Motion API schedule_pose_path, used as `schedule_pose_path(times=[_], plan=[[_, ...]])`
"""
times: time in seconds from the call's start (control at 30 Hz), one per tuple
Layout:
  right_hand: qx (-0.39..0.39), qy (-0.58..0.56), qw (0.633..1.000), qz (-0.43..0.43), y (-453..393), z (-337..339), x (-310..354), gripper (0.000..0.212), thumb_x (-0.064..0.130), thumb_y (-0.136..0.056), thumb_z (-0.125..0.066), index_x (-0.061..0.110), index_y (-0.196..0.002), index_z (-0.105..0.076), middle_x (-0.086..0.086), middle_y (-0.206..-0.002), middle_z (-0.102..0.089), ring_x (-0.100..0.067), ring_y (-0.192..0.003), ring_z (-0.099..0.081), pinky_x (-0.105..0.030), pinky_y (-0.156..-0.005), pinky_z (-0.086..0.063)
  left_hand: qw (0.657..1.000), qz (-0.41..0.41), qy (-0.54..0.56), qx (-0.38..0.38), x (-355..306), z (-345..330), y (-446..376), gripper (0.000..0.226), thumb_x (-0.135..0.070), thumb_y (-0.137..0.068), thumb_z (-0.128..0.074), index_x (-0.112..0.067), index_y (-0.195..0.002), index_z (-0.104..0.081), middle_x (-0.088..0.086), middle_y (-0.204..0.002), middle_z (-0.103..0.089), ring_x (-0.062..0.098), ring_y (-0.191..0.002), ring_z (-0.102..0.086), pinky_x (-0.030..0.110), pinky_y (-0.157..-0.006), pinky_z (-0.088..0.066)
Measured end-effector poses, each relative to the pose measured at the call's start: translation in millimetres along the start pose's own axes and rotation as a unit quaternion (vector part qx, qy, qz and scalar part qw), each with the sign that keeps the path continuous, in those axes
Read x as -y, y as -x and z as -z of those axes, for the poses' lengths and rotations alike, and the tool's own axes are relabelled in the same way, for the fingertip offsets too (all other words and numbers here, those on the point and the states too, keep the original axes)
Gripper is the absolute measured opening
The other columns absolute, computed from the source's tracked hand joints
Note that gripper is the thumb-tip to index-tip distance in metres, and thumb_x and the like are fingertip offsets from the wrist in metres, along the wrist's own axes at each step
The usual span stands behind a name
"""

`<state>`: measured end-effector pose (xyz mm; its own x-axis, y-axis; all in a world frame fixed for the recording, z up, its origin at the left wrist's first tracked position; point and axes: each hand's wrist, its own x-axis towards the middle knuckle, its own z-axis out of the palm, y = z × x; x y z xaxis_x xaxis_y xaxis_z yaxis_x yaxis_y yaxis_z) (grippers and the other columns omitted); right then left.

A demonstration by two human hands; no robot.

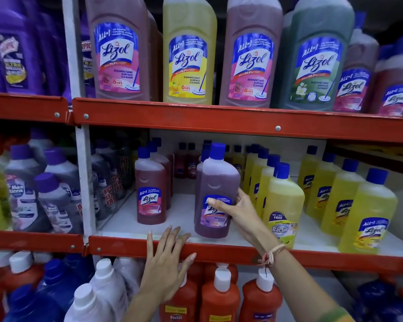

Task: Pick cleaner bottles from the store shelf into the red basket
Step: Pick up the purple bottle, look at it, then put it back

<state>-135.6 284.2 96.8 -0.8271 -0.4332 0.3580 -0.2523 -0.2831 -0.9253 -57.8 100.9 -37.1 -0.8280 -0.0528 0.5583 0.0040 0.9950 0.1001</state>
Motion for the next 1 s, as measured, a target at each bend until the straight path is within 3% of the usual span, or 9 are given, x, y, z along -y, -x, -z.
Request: schedule_pose_path(times=[0.17, 0.4, 0.57, 0.67, 0.83, 1.0], plan=[[-0.017, 0.012, 1.0, -0.022, -5.2, -1.4, -18.3, 0.046, 0.005, -0.066, -0.08, 0.018, -0.106, -0.06, -0.001, -0.09, -0.076, -0.018, -0.08, -0.074, -0.029, -0.065, -0.06, 1.0, 0.0, 0.007, -0.008, -1.4, 1.4, -0.3, 0.05, -0.057, -0.093, -0.025, -0.031, -0.131, -0.045, -0.001, -0.14, -0.05, 0.017, -0.137, -0.026, 0.054, -0.112, -0.003], [-0.017, 0.037, 0.998, -0.052, -8.0, -1.7, -33.8, 0.04, 0.004, -0.071, -0.078, 0.024, -0.1, -0.058, -0.001, -0.093, -0.074, -0.014, -0.077, -0.074, -0.027, -0.063, -0.06, 1.0, -0.002, 0.006, -0.007, -0.7, -0.1, -0.3, 0.056, -0.059, -0.095, -0.018, -0.028, -0.131, -0.047, 0.001, -0.141, -0.05, 0.02, -0.137, -0.031, 0.056, -0.112, -0.005], [-0.002, 0.044, 0.998, -0.046, -9.2, -0.6, -34.9, 0.046, 0.0, -0.071, -0.077, 0.012, -0.111, -0.058, -0.003, -0.093, -0.075, -0.015, -0.079, -0.074, -0.025, -0.064, -0.059, 1.0, 0.001, 0.011, -0.002, -1.0, -0.2, 0.1, 0.057, -0.06, -0.094, -0.015, -0.029, -0.132, -0.046, 0.0, -0.143, -0.048, 0.02, -0.138, -0.031, 0.056, -0.112, -0.005], [0.012, 0.058, 0.997, -0.046, -9.4, 0.5, -33.7, 0.05, 0.007, -0.068, -0.08, 0.014, -0.112, -0.057, -0.004, -0.097, -0.074, -0.017, -0.082, -0.074, -0.026, -0.067, -0.059, 1.0, -0.001, 0.01, -0.001, -1.7, 0.5, 0.3, 0.058, -0.059, -0.095, -0.015, -0.028, -0.131, -0.047, 0.001, -0.143, -0.047, 0.021, -0.138, -0.031, 0.056, -0.113, -0.004], [0.015, 0.114, 0.991, -0.063, -6.6, 3.2, -37.8, 0.079, 0.035, -0.058, -0.083, 0.012, -0.126, -0.048, -0.011, -0.114, -0.069, -0.021, -0.096, -0.071, -0.029, -0.076, -0.06, 1.0, -0.001, -0.008, 0.007, -1.4, 2.5, 1.6, 0.057, -0.06, -0.095, -0.015, -0.029, -0.134, -0.043, -0.001, -0.15, -0.037, 0.019, -0.142, -0.022, 0.055, -0.113, -0.002], [-0.029, 0.219, 0.975, -0.009, 27.0, 17.8, -32.9, 0.065, 0.032, -0.074, -0.078, 0.023, -0.127, -0.042, 0.002, -0.124, -0.06, -0.007, -0.11, -0.059, -0.023, -0.09, -0.051, 0.998, 0.005, 0.043, -0.045, -7.9, 7.8, 9.8, 0.052, -0.055, -0.096, -0.019, -0.029, -0.136, -0.039, -0.004, -0.15, -0.037, 0.012, -0.141, -0.024, 0.052, -0.114, -0.009]])
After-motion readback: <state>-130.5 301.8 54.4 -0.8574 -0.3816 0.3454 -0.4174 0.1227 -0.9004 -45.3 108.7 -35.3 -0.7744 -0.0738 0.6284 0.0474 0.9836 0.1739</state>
